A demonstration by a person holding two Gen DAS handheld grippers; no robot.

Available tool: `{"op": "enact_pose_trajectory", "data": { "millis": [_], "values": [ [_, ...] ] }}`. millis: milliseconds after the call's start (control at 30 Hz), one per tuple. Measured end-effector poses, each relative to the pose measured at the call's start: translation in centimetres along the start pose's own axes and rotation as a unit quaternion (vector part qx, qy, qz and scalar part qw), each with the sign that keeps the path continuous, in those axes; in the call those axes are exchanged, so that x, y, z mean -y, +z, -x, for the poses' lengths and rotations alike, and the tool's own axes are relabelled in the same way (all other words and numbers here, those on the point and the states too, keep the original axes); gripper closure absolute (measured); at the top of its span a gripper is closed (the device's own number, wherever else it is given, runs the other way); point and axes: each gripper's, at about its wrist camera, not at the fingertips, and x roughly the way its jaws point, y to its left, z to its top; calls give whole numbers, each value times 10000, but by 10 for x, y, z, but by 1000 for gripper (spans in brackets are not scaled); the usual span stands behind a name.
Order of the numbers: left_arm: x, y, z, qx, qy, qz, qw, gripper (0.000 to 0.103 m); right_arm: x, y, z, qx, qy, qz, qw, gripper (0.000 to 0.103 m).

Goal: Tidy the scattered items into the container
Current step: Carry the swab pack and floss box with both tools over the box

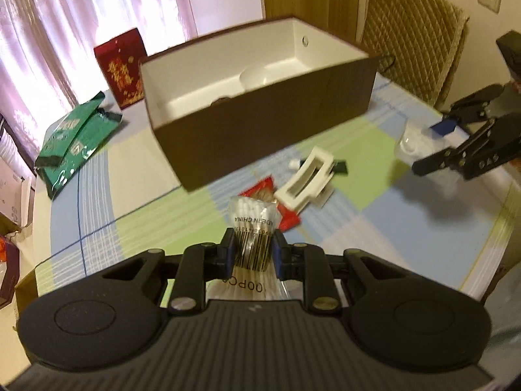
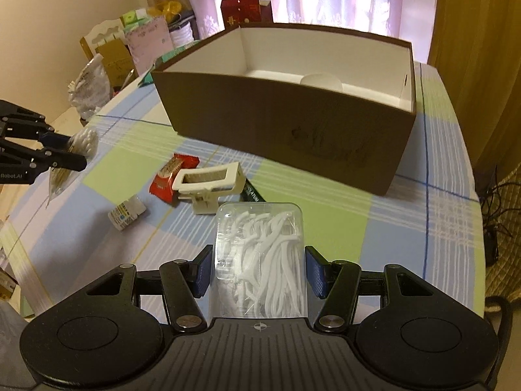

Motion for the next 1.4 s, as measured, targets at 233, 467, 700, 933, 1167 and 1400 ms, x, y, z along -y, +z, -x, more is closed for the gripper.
{"op": "enact_pose_trajectory", "data": {
  "millis": [233, 467, 700, 933, 1167, 1400],
  "values": [
    [9, 25, -3, 137, 112, -142, 9997, 84, 6, 8, 3, 55, 80, 63, 9999, 43],
    [-2, 53, -11, 336, 81, -331, 9989, 84, 12, 28, 4, 233, 73, -65, 9997, 43],
    [-17, 81, -20, 530, 45, -498, 9973, 84, 23, 56, 7, 415, 0, -116, 9991, 43],
    [-39, 110, -25, 728, 77, -590, 9956, 84, 32, 91, 12, 665, -118, 7, 9977, 43],
    [-56, 143, -34, 834, 112, -654, 9943, 84, 44, 129, 12, 937, -269, 137, 9951, 43],
    [-69, 175, -66, 847, 160, -717, 9937, 84, 55, 167, -1, 1130, -395, 189, 9926, 43]
  ]
}}
